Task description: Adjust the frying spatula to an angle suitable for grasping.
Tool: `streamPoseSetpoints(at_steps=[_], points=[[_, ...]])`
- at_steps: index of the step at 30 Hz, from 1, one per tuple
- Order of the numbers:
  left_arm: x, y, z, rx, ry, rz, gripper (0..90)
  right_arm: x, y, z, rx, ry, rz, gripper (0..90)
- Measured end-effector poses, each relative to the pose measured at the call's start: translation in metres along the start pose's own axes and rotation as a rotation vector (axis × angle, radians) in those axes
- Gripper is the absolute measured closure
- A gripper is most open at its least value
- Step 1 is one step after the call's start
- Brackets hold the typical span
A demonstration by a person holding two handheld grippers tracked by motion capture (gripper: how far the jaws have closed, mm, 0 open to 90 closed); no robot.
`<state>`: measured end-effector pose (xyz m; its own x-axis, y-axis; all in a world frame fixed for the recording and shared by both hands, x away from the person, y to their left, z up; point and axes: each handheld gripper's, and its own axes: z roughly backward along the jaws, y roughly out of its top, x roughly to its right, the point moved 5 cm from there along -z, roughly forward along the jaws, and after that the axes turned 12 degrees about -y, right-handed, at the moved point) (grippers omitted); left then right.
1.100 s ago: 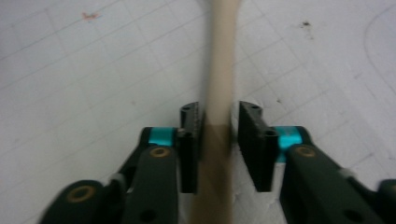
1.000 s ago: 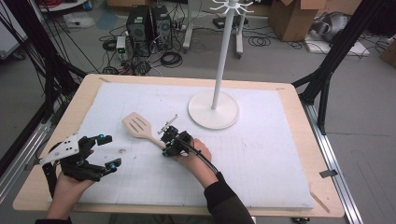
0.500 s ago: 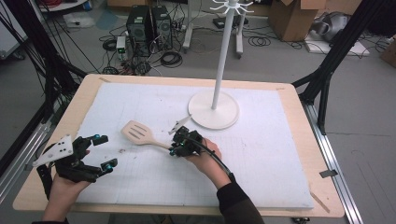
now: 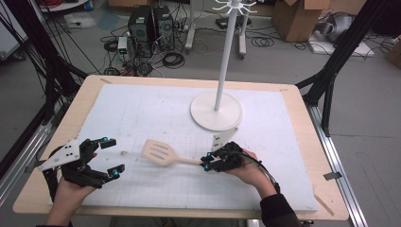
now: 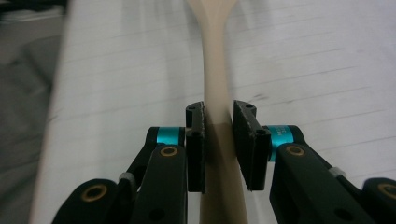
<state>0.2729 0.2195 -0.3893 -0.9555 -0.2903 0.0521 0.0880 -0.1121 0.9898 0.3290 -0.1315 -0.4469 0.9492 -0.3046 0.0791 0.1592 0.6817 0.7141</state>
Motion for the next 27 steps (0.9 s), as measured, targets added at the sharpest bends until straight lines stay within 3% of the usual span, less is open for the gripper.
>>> streamPoseSetpoints(at_steps=[1, 2, 4, 9, 15, 18, 19, 20, 24, 25, 26, 27], points=[[0.000, 0.000, -0.002, -0.003, -0.003, -0.002, 10.3, -0.004, -0.007, 0.003, 0.014, 0.015, 0.040, 75.6], [0.001, 0.000, -0.005, -0.005, -0.007, -0.002, 10.3, -0.004, -0.007, 0.003, 0.014, 0.015, 0.040, 75.6], [0.002, -0.001, -0.010, -0.012, -0.020, -0.001, 10.3, -0.006, -0.014, 0.000, -0.014, 0.008, 0.090, 75.6], [0.004, -0.003, -0.019, -0.027, -0.042, -0.003, 10.3, -0.006, -0.019, -0.008, -0.044, 0.014, 0.139, 75.5], [0.001, -0.007, -0.024, -0.039, -0.054, 0.005, 10.3, -0.005, -0.022, -0.012, -0.058, 0.022, 0.129, 73.6], [-0.001, -0.008, -0.025, -0.037, -0.056, 0.007, 10.3, -0.002, -0.022, -0.010, -0.048, -0.018, 0.099, 58.7], [-0.001, -0.007, -0.025, -0.038, -0.058, 0.008, 10.3, 0.000, -0.022, -0.003, -0.023, -0.025, 0.065, 52.6], [-0.002, -0.007, -0.025, -0.036, -0.058, 0.008, 10.3, 0.000, -0.022, -0.003, -0.023, -0.025, 0.065, 52.6], [-0.004, -0.003, -0.025, -0.037, -0.057, -0.005, 10.3, 0.008, -0.023, 0.024, 0.090, -0.098, -0.041, 38.3], [-0.005, -0.003, -0.025, -0.039, -0.055, -0.008, 10.3, 0.011, -0.027, 0.041, 0.161, -0.140, -0.114, 33.9], [-0.005, -0.003, -0.025, -0.036, -0.054, -0.005, 10.3, 0.011, -0.027, 0.041, 0.161, -0.140, -0.114, 33.9], [-0.006, -0.003, -0.025, -0.040, -0.055, -0.006, 10.3, 0.014, -0.030, 0.050, 0.197, -0.172, -0.138, 31.8]])
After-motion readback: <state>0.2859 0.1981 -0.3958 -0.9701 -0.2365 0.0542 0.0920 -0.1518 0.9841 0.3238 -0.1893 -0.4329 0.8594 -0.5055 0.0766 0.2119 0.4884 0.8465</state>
